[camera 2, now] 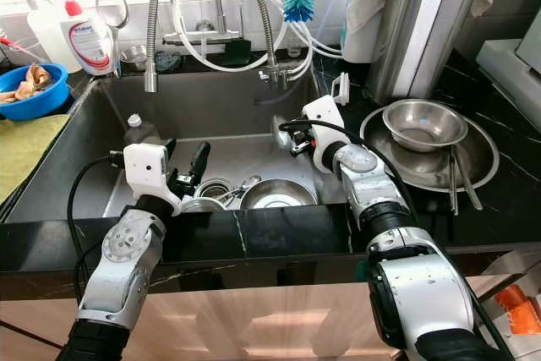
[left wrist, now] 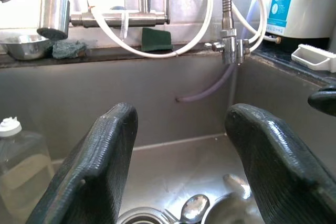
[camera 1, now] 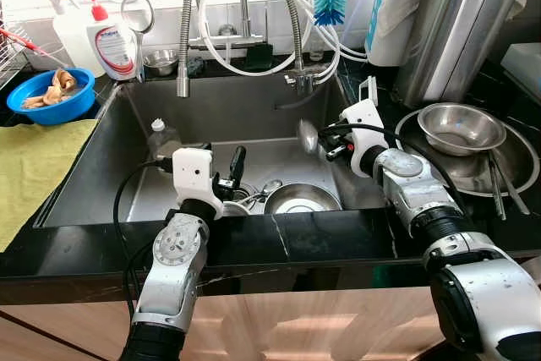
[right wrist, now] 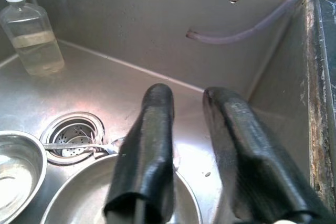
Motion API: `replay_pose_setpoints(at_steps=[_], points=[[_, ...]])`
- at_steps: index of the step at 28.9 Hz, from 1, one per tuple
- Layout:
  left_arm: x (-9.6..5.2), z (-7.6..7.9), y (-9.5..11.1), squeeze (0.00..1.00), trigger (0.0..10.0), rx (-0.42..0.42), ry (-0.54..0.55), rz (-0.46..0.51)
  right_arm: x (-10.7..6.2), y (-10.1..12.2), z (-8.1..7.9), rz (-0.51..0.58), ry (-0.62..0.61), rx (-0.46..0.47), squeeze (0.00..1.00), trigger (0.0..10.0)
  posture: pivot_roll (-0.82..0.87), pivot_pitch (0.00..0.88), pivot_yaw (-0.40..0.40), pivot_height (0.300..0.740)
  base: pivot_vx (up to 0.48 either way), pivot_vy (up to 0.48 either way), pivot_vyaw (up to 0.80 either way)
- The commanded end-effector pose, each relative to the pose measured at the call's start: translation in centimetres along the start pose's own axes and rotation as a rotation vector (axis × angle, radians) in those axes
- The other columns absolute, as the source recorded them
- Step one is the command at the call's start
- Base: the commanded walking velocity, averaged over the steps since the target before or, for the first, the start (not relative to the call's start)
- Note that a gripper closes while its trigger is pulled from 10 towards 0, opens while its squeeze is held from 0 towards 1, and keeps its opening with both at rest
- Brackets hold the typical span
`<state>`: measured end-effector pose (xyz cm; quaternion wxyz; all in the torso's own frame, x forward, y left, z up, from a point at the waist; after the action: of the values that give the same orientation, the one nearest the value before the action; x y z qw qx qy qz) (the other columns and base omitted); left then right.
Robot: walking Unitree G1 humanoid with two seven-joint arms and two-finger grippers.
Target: Kitchen organization
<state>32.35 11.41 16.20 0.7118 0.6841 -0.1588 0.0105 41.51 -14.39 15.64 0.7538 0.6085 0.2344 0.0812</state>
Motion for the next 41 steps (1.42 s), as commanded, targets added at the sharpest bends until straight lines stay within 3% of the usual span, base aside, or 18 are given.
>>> replay_pose_setpoints(at_steps=[1, 5, 6, 7, 14, 18, 21, 25, 33, 36, 41], points=[[-0.1, -0.3, 0.1, 0.0, 10.0, 0.003, 0.013, 0.005, 0.3, 1.1, -0.1, 0.03, 0.0, -0.004, 1.0, 10.0, -0.11, 0.0, 0.035, 0.74, 0.0, 0.0, 0.0], [-0.1, -0.3, 0.1, 0.0, 10.0, 0.005, 0.015, 0.006, 0.3, 1.6, 0.0, 0.056, -0.019, -0.021, 1.0, 10.0, -0.11, 0.0, 0.035, 0.74, 0.0, 0.0, 0.0], [-0.1, -0.4, 0.2, 0.0, 10.0, 0.006, 0.016, 0.007, 0.3, 2.7, -0.1, 0.114, -0.024, -0.053, 0.73, 10.0, -0.11, 0.0, 0.038, 0.74, 0.0, 0.0, 0.0], [-0.1, -0.4, 0.1, 0.0, 10.0, 0.006, 0.017, 0.007, 0.2, 3.6, 0.0, 0.159, -0.043, -0.073, 0.0, 10.0, -0.11, 0.0, 0.04, 0.74, 0.0, 0.0, 0.0], [0.0, -0.3, 0.1, 0.0, 10.0, 0.007, 0.013, 0.006, -0.9, 7.7, 0.0, 0.377, -0.145, -0.162, 0.0, 10.0, -0.12, 0.0, 0.047, 0.74, 0.0, 0.0, 0.0], [0.0, -0.2, 0.1, 0.0, 10.0, 0.006, 0.012, 0.007, -3.1, 9.6, -0.8, 0.531, -0.247, -0.198, 0.0, 10.0, -0.13, 0.0, 0.052, 0.74, 0.0, 0.0, 0.0], [0.0, -0.2, 0.1, 0.0, 10.0, 0.006, 0.011, 0.008, -4.5, 9.6, -0.9, 0.579, -0.299, -0.192, 0.0, 10.0, -0.12, 0.0, 0.054, 0.74, 0.0, 0.0, 0.0], [-0.1, -0.4, 0.0, 0.0, 10.0, 0.01, 0.009, 0.007, -8.3, 7.8, -1.2, 0.61, -0.435, -0.135, 0.0, 10.0, -0.13, 0.0, 0.06, 0.74, 0.0, 0.0, 0.0], [-0.1, -0.2, 0.0, 0.0, 10.0, 0.008, -0.005, 0.006, -13.0, 4.0, -1.5, 0.577, -0.609, -0.063, 0.0, 10.0, -0.14, 0.0, 0.062, 0.74, 0.0, 0.0, 0.0], [-0.1, -0.2, 0.0, 0.0, 10.0, 0.007, -0.01, 0.007, -14.1, 3.0, -1.7, 0.558, -0.651, 0.007, 0.0, 10.0, -0.13, 0.0, 0.065, 0.74, 0.0, 0.0, 0.0], [0.0, -0.2, 0.1, 0.0, 10.0, 0.008, -0.012, 0.009, -14.9, 2.4, -2.7, 0.536, -0.669, 0.001, 0.0, 10.0, -0.13, 0.0, 0.066, 0.74, 0.0, 0.0, 0.0]])
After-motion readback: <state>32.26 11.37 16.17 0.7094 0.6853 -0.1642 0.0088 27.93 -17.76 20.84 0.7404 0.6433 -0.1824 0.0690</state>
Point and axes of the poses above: a point about 5 cm out from each wrist's last joint towards the gripper, its own x axis pointing out of the wrist towards the gripper, its own y axis along the axis of the wrist's last joint, z = x × y, the point moved 2 cm from there along x, pointing out of the wrist towards the gripper, and after that the axes turned 1 degree about x, right-handed, at the moved point
